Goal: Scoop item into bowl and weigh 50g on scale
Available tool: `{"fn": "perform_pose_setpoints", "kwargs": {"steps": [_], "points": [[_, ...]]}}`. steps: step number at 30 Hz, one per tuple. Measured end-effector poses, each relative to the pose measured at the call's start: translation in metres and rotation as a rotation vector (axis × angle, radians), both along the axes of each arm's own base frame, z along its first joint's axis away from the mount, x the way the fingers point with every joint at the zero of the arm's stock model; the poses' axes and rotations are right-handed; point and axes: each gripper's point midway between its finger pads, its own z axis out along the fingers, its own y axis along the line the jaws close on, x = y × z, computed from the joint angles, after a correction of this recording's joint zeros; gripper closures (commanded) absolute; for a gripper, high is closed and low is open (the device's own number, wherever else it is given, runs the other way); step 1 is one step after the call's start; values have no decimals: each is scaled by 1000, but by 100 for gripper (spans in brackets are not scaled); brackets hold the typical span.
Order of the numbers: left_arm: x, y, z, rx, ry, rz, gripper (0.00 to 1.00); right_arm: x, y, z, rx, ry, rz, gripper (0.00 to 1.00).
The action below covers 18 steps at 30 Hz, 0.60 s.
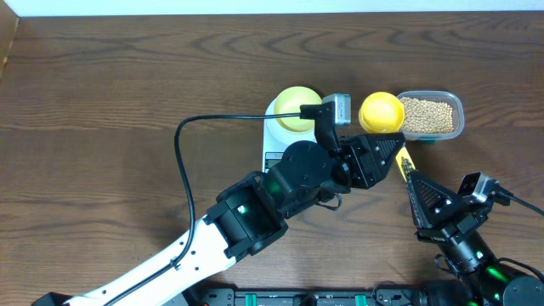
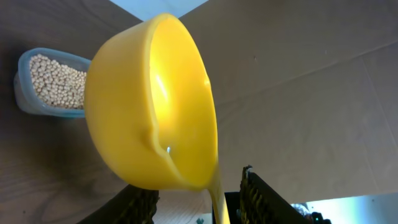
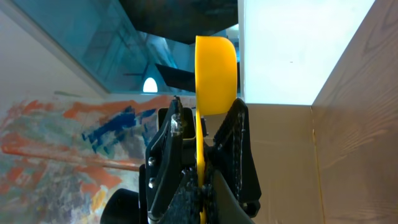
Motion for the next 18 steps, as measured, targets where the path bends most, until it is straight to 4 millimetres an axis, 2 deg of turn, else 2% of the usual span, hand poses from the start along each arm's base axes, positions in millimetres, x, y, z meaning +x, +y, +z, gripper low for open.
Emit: {"fn": "perform_pose_setpoints", "kwargs": {"steps": [7,9,15,16,18], "points": [[-1,-1,4,-16,-9,-9,86,0,1,0,-1,0,4,98],[-1,-2,7,-24,-15,-12,89,-1,1,0,-2,0,5,98],[-2,-2,9,-30,-19,-16,90,-1,1,0,-2,0,7,98],[-2,-3,9,-31,-19,-16,84,-1,1,0,-2,0,7,98],[-3,-3,9,-28,-24,-21,65,-1,1,0,-1,1,8,98]]}}
